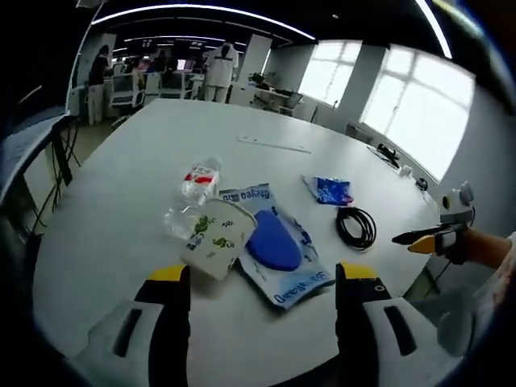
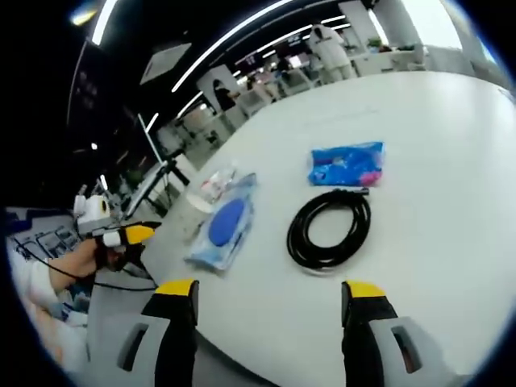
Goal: Arrange the tabletop items into an orderly group along one side of the table until the central work area is clear of visible clutter.
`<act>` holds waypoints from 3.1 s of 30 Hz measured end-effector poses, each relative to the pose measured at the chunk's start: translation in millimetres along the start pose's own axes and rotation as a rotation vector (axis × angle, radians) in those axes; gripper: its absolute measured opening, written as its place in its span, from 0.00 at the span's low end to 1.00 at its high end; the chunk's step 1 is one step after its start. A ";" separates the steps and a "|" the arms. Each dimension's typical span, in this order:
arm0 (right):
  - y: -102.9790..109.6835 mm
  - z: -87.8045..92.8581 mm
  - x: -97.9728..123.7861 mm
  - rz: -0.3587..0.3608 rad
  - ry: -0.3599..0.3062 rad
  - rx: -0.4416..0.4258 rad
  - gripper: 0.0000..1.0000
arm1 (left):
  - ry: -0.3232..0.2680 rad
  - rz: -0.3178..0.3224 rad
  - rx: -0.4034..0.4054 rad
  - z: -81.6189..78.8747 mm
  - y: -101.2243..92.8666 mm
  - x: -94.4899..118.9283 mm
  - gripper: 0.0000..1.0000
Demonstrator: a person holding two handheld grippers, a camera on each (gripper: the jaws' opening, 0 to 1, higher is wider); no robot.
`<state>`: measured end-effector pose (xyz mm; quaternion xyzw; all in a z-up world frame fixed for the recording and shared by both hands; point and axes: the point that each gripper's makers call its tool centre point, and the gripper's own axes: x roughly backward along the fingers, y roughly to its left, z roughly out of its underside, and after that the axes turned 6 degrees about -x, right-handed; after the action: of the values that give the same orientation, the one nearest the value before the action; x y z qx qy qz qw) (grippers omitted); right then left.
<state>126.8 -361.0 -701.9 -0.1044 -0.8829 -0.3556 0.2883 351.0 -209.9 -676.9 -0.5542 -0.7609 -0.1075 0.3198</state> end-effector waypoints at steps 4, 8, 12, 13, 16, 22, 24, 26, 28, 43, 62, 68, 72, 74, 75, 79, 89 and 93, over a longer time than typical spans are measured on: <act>-7.9 6.3 10.4 0.009 -0.021 -0.050 0.72 | 0.084 -0.017 -0.063 1.8 3.1 -11.1 0.74; -15.3 10.2 20.7 0.020 -0.051 -0.099 0.72 | 0.140 -0.033 -0.090 3.1 6.7 -24.2 0.73; -24.1 14.2 32.4 0.034 -0.087 -0.150 0.72 | 0.201 -0.077 -0.135 6.3 17.6 -31.8 0.72; -25.8 15.0 34.5 0.037 -0.093 -0.159 0.72 | 0.218 -0.084 -0.145 7.7 20.3 -34.2 0.72; -31.5 18.1 40.9 0.047 -0.112 -0.188 0.72 | 0.263 -0.093 -0.157 13.9 25.1 -38.8 0.72; -42.0 22.1 52.8 0.066 -0.135 -0.234 0.70 | 0.318 -0.111 -0.181 22.2 30.3 -49.5 0.61; -43.3 21.8 56.6 0.071 -0.143 -0.237 0.70 | 0.335 -0.121 -0.192 26.4 32.8 -54.0 0.59; -44.1 22.3 61.1 0.075 -0.145 -0.241 0.70 | 0.363 -0.142 -0.207 34.2 38.2 -56.6 0.60; -45.4 23.9 63.3 0.080 -0.141 -0.244 0.70 | 0.382 -0.157 -0.211 42.1 43.0 -58.1 0.56; -24.2 29.1 51.4 0.044 -0.120 -0.260 0.70 | 0.268 -0.187 -0.153 30.2 52.8 -51.4 0.38; 45.3 1.7 8.1 -0.193 -0.088 -0.327 0.72 | -0.010 -0.071 0.020 4.0 -4.2 -34.5 0.36; 98.7 -20.3 -25.5 -0.320 -0.040 -0.320 0.77 | -0.129 0.009 0.044 -18.4 -48.8 -21.5 0.36; 127.3 -33.5 -45.1 -0.380 -0.026 -0.358 0.79 | -0.219 0.074 0.055 -39.8 -76.1 -11.5 0.36; 136.6 -36.8 -49.5 -0.400 -0.023 -0.358 0.80 | -0.261 0.106 0.068 -50.5 -89.6 -3.5 0.36; 140.6 -37.9 -50.6 -0.406 -0.022 -0.355 0.80 | -0.270 0.114 0.074 -53.1 -93.6 -1.2 0.36; 155.7 -44.0 -49.8 -0.449 -0.044 -0.330 0.81 | -0.294 0.197 0.075 -57.6 -119.1 6.7 0.36; 163.3 -53.5 -30.2 -0.552 -0.120 -0.312 0.58 | -0.291 0.323 0.100 -47.3 -150.1 15.5 0.36; 164.9 -61.4 -22.9 -0.565 -0.168 -0.275 0.43 | -0.331 0.349 0.089 -54.1 -157.3 16.4 0.36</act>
<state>236.3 -283.2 -585.9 0.0778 -0.8413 -0.5278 0.0873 224.4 -282.3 -595.2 -0.6726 -0.6998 0.0752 0.2285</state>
